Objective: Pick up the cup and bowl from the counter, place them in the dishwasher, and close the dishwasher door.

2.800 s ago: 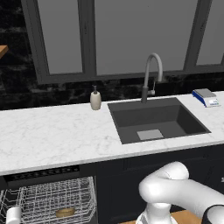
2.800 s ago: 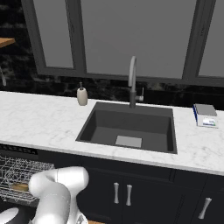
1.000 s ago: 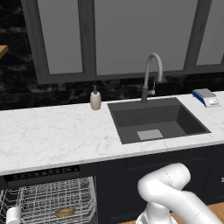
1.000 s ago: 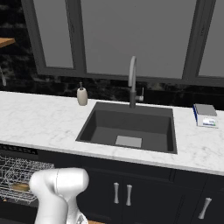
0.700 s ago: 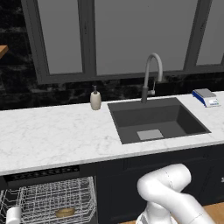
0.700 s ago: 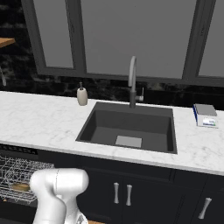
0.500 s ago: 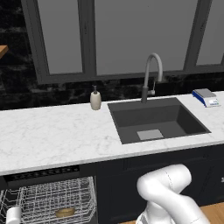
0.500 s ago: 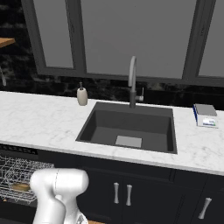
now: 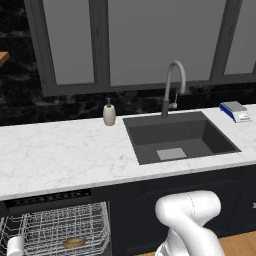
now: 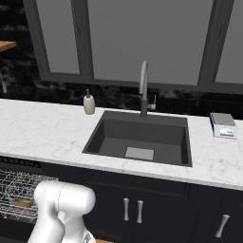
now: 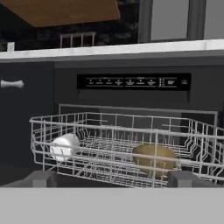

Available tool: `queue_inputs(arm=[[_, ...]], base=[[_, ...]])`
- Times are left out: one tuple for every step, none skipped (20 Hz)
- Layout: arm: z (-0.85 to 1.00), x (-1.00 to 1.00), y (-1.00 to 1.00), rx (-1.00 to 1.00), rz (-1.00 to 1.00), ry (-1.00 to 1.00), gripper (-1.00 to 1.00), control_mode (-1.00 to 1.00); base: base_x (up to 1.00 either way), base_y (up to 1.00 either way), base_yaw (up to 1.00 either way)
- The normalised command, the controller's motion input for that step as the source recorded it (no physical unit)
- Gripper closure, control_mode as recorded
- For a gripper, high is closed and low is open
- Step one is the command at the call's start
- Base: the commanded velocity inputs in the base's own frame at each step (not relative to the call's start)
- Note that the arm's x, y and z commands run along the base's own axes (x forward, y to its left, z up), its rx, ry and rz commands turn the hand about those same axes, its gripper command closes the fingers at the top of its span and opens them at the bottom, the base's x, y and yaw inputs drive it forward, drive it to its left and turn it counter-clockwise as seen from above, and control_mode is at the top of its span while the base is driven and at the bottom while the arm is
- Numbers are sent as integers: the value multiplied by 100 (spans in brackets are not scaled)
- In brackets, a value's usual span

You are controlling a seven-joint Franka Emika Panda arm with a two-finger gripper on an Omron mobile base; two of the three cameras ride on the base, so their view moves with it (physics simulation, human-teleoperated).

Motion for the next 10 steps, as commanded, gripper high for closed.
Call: queue_inputs(arm=[[-11,16,64,-2,-1,-9,-100,-100],[-9,14,50,-4,-4,-9,-100,-100],[-8,9,44,-2,-5,-8,-100,-100],[-7,0,36,-1,-4,-8,-100,-100],[-11,0,31,0,-3,-9,-100,-100],[-9,0,29,-1,-2,-7,-100,-100],[-7,5,21,-1,-3,-3,-100,-100],[-11,1,12,0,-4,-1,-100,-100],[-22,0,9,0,-3,0,-100,-100],[-40,0,4,0,-2,-1,-100,-100]], base=[[0,0,0],[0,0,0],[0,0,0],[0,0,0],[0,0,0],[0,0,0],[0,0,0],[0,0,0],[0,0,0],[0,0,0]])
